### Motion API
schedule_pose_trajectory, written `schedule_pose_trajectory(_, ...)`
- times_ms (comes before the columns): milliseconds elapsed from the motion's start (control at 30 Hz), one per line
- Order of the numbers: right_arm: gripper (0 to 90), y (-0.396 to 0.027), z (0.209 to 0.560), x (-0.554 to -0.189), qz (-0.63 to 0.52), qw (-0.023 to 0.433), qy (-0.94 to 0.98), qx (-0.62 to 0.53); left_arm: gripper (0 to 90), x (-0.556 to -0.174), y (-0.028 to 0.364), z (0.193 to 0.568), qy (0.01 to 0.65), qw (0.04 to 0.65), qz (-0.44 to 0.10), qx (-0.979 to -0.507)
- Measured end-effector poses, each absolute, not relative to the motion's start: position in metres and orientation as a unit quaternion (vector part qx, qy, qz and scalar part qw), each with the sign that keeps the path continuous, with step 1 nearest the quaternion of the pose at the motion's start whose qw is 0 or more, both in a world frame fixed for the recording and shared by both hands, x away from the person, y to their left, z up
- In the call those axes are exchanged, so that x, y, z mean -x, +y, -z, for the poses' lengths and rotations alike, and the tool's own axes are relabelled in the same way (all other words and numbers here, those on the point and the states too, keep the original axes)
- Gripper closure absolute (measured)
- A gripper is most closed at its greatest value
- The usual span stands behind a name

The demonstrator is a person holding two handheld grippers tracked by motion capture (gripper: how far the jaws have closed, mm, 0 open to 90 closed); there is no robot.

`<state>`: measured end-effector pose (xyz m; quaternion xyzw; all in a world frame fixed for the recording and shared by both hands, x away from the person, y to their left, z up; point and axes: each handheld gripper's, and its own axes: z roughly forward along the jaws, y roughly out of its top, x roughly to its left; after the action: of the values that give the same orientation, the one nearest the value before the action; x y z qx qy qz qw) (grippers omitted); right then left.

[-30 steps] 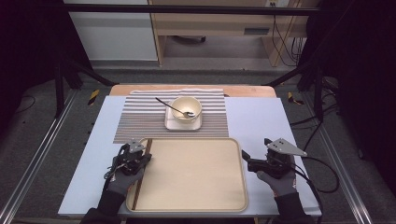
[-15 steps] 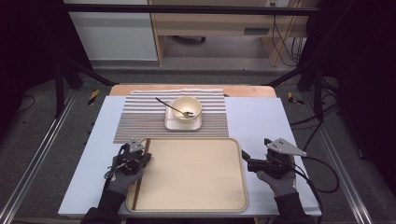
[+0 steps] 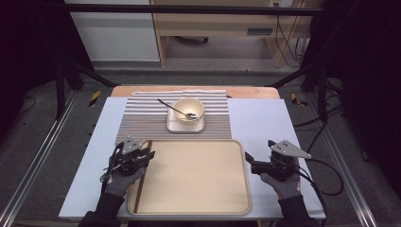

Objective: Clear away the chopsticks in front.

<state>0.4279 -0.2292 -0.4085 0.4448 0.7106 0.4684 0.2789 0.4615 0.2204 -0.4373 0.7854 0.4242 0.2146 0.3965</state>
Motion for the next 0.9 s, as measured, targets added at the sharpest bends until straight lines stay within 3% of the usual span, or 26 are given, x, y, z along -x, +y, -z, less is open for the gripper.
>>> schedule_pose_trajectory(400,5.7,-0.231,0.406,-0.428,-0.474,0.28,0.705,-0.448,37.5,-0.469,0.223,0.412,0.422,0.417,-0.236,-0.769)
schedule_pose_trajectory(533,5.8,-0.231,0.406,-0.428,-0.473,0.28,0.704,-0.45,32.7,-0.472,0.224,0.405,0.418,0.424,-0.241,-0.766)
schedule_pose_trajectory(900,5.7,-0.232,0.406,-0.429,-0.473,0.281,0.703,-0.451,30.0,-0.494,0.222,0.386,0.413,0.446,-0.256,-0.752)
